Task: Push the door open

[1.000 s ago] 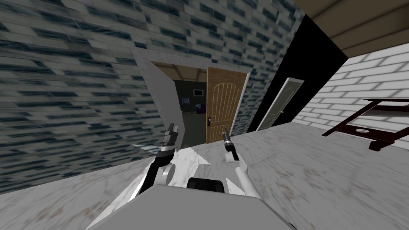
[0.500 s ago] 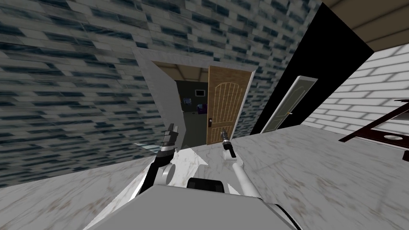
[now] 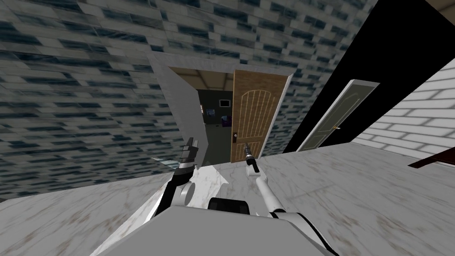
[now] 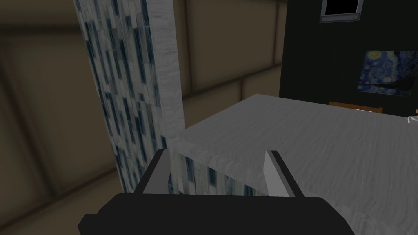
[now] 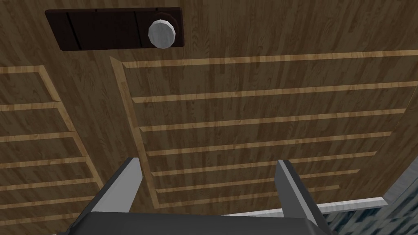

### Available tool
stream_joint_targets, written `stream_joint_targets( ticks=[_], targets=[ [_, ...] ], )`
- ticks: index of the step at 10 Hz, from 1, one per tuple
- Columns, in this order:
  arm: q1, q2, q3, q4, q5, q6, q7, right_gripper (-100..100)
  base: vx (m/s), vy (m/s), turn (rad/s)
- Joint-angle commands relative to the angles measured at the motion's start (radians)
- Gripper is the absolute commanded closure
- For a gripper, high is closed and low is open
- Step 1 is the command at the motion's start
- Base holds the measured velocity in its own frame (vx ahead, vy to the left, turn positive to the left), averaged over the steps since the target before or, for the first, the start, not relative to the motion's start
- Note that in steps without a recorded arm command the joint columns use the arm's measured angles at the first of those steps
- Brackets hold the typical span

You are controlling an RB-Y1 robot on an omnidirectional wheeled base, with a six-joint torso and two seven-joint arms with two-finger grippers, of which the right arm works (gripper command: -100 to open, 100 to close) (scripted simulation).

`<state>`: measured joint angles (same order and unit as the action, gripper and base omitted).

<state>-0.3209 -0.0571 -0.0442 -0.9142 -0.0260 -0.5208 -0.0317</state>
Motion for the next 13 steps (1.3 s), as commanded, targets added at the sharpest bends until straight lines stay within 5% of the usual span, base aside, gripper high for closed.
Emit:
stream_joint_targets(
  ticks=[1,4,13],
  targets=[
    [-0.021,-0.001,-0.002,0.04,-0.002,-0.007,0.001,-100,0.059,-0.024,0.023],
    [-0.079,0.006,-0.003,0.127,-0.008,-0.009,0.009,-100,0.071,-0.032,0.075],
    [-0.187,0.024,-0.005,0.305,-0.019,-0.011,0.026,-100,0.062,-0.035,0.052]
  ],
)
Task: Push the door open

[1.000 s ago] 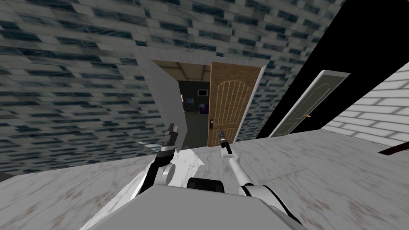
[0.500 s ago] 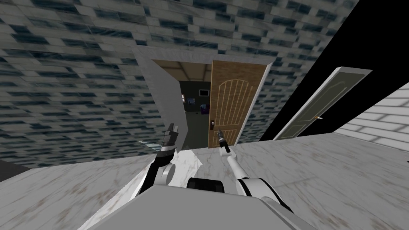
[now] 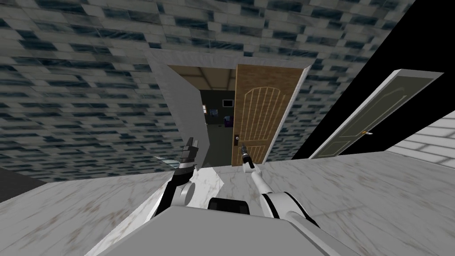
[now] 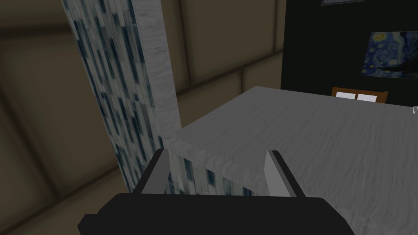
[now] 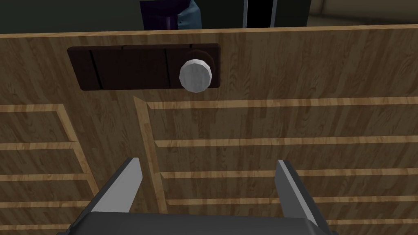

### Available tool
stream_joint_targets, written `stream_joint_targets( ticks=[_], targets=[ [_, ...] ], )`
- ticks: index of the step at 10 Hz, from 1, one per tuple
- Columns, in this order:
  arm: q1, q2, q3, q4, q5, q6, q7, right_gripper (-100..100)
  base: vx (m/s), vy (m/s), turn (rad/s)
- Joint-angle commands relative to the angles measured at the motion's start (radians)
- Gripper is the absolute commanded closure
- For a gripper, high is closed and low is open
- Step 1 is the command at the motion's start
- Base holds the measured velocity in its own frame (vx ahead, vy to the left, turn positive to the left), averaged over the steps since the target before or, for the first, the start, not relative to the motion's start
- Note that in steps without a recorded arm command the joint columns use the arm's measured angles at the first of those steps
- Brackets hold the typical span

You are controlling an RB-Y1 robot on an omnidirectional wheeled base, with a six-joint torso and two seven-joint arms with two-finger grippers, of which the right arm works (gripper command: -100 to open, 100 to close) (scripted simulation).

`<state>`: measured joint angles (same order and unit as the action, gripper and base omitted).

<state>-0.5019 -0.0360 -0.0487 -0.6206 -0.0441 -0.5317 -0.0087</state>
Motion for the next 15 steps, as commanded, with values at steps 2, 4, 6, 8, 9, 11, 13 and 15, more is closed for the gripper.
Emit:
stream_joint_targets(
  ticks=[2,4,6,8,9,11,13,15],
  targets=[
    [-0.039,0.01,-0.001,0.063,-0.004,0.0,0.008,-100,0.089,-0.072,0.068],
    [-0.064,0.017,-0.001,0.103,-0.006,-0.001,0.011,-100,0.098,-0.047,0.055],
    [-0.068,0.017,-0.001,0.11,-0.007,-0.002,0.011,-100,0.056,-0.037,0.027],
    [-0.07,0.002,-0.004,0.113,-0.008,-0.002,0.012,-100,0.11,0.01,0.017],
    [-0.07,-0.006,-0.006,0.114,-0.009,-0.002,0.012,-100,0.154,0.014,0.023],
    [-0.07,-0.012,-0.009,0.115,-0.01,-0.002,0.013,-100,0.191,0.015,0.026],
    [-0.07,-0.01,-0.012,0.117,-0.012,-0.002,0.014,-100,0.204,0.034,0.021],
    [-0.07,0.0,-0.015,0.118,-0.013,-0.002,0.014,-100,0.197,0.026,0.023]
  ],
)
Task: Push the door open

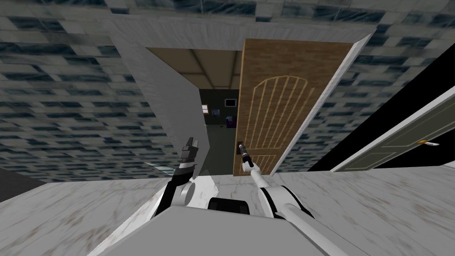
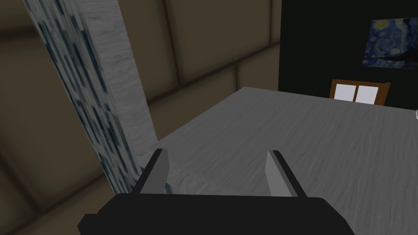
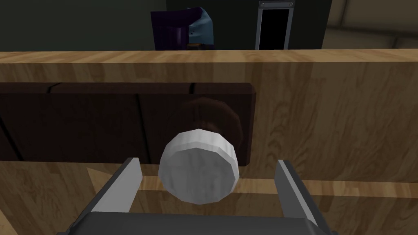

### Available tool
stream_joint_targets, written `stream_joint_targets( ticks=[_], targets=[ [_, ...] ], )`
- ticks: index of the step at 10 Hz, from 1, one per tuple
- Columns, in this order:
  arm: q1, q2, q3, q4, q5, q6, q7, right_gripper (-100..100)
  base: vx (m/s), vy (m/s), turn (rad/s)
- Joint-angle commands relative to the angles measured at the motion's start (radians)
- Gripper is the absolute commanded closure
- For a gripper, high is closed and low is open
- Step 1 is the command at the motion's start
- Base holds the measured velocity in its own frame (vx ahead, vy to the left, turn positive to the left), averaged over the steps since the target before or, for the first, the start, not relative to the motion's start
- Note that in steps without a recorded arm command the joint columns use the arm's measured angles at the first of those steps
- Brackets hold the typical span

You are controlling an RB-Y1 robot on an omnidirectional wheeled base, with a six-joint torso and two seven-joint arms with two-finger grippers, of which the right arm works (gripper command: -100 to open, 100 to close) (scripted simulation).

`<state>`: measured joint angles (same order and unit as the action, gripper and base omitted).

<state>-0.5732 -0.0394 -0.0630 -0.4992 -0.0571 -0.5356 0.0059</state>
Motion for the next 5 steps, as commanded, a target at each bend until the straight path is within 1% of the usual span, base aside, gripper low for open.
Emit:
stream_joint_targets(
  ticks=[1,2,5],
  targets=[
    [0.0,0.0,0.0,0.0,0.0,0.0,0.0,-100,0.091,0.016,0.005],
    [0.0,0.0,0.0,0.0,0.0,0.0,0.0,100,-0.012,-0.002,-0.005],
    [0.0,0.0,0.0,0.0,0.0,0.0,0.0,100,-0.013,-0.005,0.008]
  ],
)
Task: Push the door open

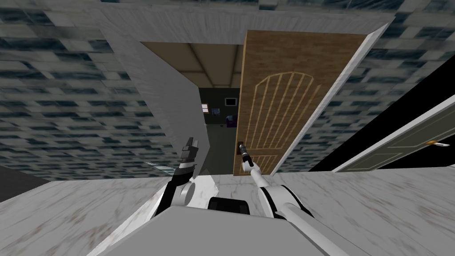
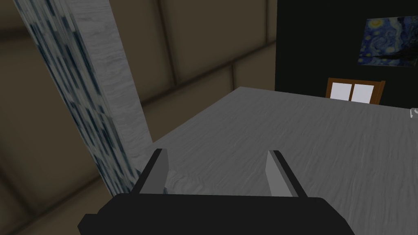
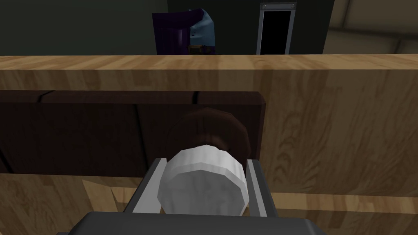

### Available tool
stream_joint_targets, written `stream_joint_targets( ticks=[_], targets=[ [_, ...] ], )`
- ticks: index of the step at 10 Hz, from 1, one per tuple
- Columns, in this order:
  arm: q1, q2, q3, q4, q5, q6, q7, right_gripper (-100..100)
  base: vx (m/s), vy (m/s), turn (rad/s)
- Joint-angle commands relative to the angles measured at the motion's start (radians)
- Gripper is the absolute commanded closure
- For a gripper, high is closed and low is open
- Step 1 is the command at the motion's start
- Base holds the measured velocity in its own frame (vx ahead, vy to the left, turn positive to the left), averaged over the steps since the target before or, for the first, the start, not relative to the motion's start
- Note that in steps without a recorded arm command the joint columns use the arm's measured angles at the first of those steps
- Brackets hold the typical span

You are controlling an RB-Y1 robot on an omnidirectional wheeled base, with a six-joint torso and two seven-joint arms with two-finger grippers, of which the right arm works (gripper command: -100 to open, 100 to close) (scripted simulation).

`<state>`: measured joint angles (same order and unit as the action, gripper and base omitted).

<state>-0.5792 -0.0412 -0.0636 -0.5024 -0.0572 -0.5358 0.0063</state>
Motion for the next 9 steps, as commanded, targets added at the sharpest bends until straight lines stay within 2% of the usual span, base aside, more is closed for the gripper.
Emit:
stream_joint_targets(
  ticks=[1,2,3,5,6,9],
  targets=[
    [0.006,0.002,0.001,0.003,0.0,0.0,0.0,100,0.0,0.0,0.0],
    [0.006,0.002,0.001,0.003,0.0,0.0,0.0,100,0.0,0.0,0.0],
    [0.002,-0.008,-0.008,0.001,-0.004,0.0,0.002,100,0.091,0.054,-0.019],
    [0.002,-0.008,-0.008,0.001,-0.004,0.0,0.002,100,0.083,0.026,-0.015],
    [0.004,-0.017,-0.018,0.001,-0.008,0.0,0.006,100,0.12,0.039,-0.012],
    [0.004,-0.02,-0.021,0.001,-0.009,0.0,0.007,100,0.103,0.045,-0.015]
  ],
)
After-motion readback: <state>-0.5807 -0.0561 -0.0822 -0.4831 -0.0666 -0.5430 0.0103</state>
